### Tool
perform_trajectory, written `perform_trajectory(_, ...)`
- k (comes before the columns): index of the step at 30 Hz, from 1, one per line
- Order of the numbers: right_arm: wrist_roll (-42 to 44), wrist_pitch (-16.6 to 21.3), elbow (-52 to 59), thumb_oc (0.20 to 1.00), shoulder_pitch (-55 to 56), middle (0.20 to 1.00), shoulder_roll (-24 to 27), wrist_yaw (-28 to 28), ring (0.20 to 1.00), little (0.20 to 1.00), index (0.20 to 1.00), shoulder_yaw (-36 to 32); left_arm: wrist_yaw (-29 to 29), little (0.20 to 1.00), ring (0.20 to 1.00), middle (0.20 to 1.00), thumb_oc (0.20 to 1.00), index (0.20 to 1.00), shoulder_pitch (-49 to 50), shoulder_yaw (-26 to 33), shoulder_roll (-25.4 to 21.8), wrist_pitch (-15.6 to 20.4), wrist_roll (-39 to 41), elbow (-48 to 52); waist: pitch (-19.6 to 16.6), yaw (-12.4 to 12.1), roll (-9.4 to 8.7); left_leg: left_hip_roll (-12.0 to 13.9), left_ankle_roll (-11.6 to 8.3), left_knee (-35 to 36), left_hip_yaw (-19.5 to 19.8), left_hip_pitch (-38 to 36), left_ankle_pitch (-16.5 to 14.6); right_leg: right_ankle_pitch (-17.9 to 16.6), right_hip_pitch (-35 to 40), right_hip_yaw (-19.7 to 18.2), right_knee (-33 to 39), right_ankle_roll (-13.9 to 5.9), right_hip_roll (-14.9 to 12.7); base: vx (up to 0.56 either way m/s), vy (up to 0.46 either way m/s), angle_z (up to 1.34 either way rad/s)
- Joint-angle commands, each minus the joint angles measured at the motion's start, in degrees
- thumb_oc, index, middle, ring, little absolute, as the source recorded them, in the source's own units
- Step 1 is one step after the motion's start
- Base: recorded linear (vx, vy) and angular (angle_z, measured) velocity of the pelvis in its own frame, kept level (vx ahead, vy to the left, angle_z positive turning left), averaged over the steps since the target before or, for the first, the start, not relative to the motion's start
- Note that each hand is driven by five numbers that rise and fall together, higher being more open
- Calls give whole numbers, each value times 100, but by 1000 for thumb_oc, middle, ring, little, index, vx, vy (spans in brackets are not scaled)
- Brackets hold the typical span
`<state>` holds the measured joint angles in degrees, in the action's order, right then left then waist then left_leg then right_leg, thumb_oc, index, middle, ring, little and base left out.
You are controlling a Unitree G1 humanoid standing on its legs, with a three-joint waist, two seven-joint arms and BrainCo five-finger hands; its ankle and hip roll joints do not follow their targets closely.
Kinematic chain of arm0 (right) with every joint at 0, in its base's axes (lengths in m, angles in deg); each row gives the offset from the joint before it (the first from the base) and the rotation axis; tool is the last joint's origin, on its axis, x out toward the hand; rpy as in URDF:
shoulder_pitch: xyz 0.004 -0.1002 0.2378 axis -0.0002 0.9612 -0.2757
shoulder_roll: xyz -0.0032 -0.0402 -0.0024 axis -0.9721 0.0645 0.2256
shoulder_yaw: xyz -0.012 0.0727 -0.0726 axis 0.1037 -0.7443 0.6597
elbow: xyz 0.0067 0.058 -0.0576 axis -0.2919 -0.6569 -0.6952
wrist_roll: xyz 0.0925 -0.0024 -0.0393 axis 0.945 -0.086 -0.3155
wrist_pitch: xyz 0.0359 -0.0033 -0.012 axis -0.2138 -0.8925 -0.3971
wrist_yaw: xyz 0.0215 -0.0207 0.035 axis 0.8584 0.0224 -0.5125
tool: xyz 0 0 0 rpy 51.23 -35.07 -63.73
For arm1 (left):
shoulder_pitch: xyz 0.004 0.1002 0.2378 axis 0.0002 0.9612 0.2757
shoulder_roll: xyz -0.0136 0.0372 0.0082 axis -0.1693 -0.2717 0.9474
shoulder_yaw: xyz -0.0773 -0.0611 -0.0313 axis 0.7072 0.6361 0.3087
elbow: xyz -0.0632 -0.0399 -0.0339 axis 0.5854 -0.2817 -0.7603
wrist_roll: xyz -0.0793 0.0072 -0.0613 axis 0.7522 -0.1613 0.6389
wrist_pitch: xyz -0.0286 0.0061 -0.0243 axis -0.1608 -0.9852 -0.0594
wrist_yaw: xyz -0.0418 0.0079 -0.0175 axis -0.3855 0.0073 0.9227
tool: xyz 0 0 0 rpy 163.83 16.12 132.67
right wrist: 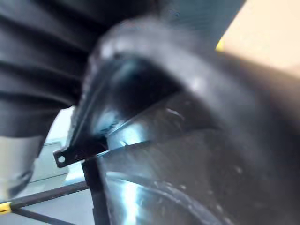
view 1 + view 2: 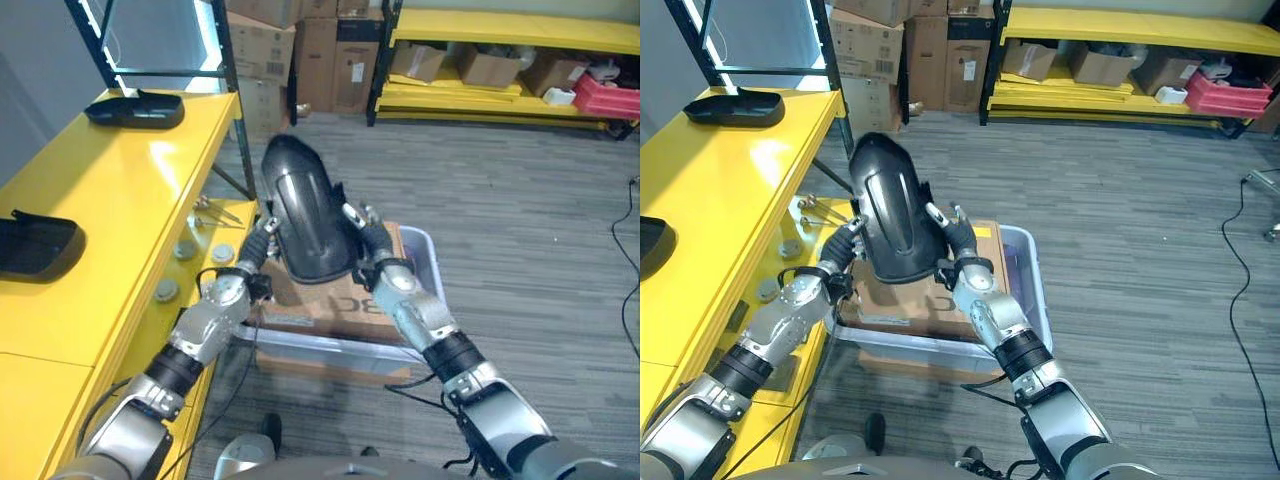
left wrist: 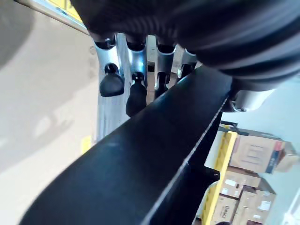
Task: Move parts from the plastic box to the shelf.
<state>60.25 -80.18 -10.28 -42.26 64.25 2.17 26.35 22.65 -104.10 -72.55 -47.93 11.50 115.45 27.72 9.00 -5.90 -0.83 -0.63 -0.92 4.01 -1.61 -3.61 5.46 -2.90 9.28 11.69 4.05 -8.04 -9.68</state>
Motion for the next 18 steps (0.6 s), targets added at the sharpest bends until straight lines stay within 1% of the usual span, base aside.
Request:
perform_trajectory(1,-85,416,499,1000,-221,1000,143,24,1000,1000,1000,-390,-57,200,200,200,200,200,-633,145,222,812,59,41,-316,-108,158,102,-42,-270,33,-147,-679,62,-374,112,-265,-282,-66,-18,9,-9)
perform_trajectory(3,-164,322,763,1000,-51,1000,310,-121,1000,1000,1000,-575,-56,200,200,200,200,200,-509,298,140,958,-37,43,-334,-76,150,91,-31,-245,19,-159,-675,57,-387,86,-258,-296,-67,-5,6,-5)
perform_trajectory(5,-242,263,881,1000,62,1000,383,-177,1000,1000,1000,-642,-62,200,200,200,200,200,-446,378,85,1028,-114,61,-342,-62,148,84,-21,-223,9,-166,-672,55,-401,75,-262,-306,-72,0,1,-5)
perform_trajectory(6,-420,146,1052,1000,327,1000,513,-365,1000,1000,1000,-782,-62,200,200,200,200,200,-296,546,-28,1097,-205,156,-356,-49,147,62,0,-187,6,-173,-664,51,-421,56,-269,-323,-76,5,-3,-7)
perform_trajectory(7,-443,90,1128,1000,443,1000,567,-433,1000,1000,1000,-822,-34,200,200,200,200,200,-234,617,-75,1107,-210,191,-363,-46,147,51,11,-167,2,-177,-658,46,-430,53,-271,-330,-79,7,-28,-16)
perform_trajectory(8,-624,-50,1277,1000,904,1000,666,-613,1000,1000,1000,-973,5,200,200,200,200,200,26,862,-230,1201,-339,333,-369,-41,147,11,48,-110,-7,-175,-640,25,-476,55,-293,-369,-101,2,-38,-23)
perform_trajectory(10,-626,-136,1342,1000,1147,1000,713,-756,1000,1000,1000,-1040,39,200,200,200,200,200,166,985,-334,1217,-357,440,-372,-41,151,-9,73,-73,-7,-169,-627,39,-510,52,-335,-386,-108,0,-51,-17)
perform_trajectory(11,-619,-198,1440,1000,1621,1000,726,-875,1000,1000,1000,-1170,82,200,200,200,200,200,392,1193,-454,1267,-355,570,-353,-4,160,-35,111,-23,19,-163,-601,85,-561,6,-434,-392,-78,1,-71,-5)
perform_trajectory(12,-596,-272,1446,1000,1810,1000,723,-899,1000,1000,1000,-1218,69,200,200,200,200,200,486,1259,-500,1285,-350,620,-358,28,164,-45,129,0,49,-156,-587,130,-596,-50,-494,-380,-35,-6,-85,-2)
perform_trajectory(14,-400,-240,1368,1000,2336,1000,688,-983,1000,1000,1000,-1374,175,200,200,200,200,200,705,1402,-578,1419,-326,658,-361,208,178,-77,173,25,224,-92,-549,284,-709,-363,-657,-263,239,-10,-58,6)
perform_trajectory(15,-419,-219,1359,1000,2392,1000,682,-1002,1000,1000,1000,-1390,188,200,200,200,200,200,731,1414,-581,1434,-326,655,-367,235,178,-81,174,26,251,-83,-545,301,-720,-392,-674,-249,268,-12,-65,31)
perform_trajectory(16,-497,-204,1254,1000,2718,1000,676,-1148,1000,1000,1000,-1502,292,200,200,200,200,200,839,1481,-604,1648,-362,608,-371,399,175,-104,185,54,417,-40,-508,397,-768,-666,-758,-153,492,-26,-76,60)
perform_trajectory(17,-531,-131,1198,1000,2953,1000,675,-1263,1000,1000,1000,-1550,407,200,200,200,200,200,895,1553,-630,1801,-331,588,-370,490,174,-126,187,66,538,8,-467,448,-806,-817,-813,-88,624,-71,-148,84)
perform_trajectory(18,-582,-180,1112,1000,3251,1000,695,-1453,1000,1000,1000,-1581,416,200,200,200,200,200,995,1675,-693,1990,-253,692,-351,536,148,-161,171,66,706,84,-409,475,-851,-920,-838,-20,769,-67,-121,114)
